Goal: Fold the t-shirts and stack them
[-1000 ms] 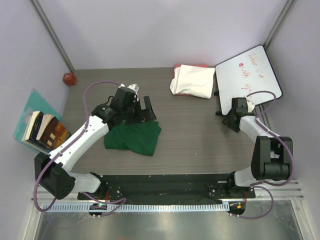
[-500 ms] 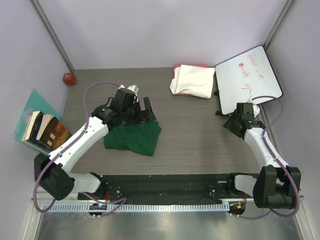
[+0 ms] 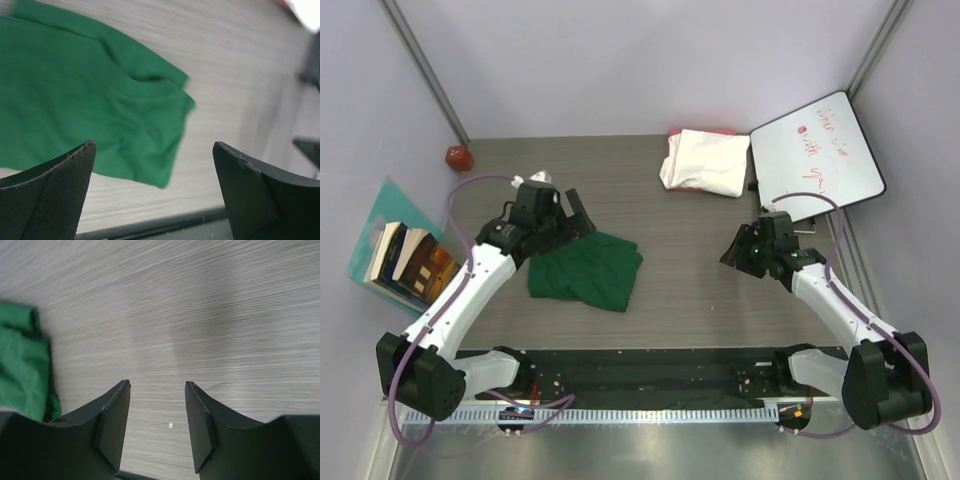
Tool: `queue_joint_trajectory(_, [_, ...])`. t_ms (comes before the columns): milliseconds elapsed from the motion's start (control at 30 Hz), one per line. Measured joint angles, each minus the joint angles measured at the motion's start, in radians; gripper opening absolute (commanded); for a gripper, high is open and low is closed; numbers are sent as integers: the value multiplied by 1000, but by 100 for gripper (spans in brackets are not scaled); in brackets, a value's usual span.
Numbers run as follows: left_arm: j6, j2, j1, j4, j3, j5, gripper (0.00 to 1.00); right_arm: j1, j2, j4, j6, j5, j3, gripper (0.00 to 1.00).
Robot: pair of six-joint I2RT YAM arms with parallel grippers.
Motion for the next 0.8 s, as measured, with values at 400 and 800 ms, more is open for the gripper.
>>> queue_joint_trajectory(400, [5,-105,110,-90,-75,-116,100,285,227,103,25,-37,96,55])
queue_joint_trajectory(800, [37,53,301,-89,-109,-37,100,481,677,174,-15,-57,583,57])
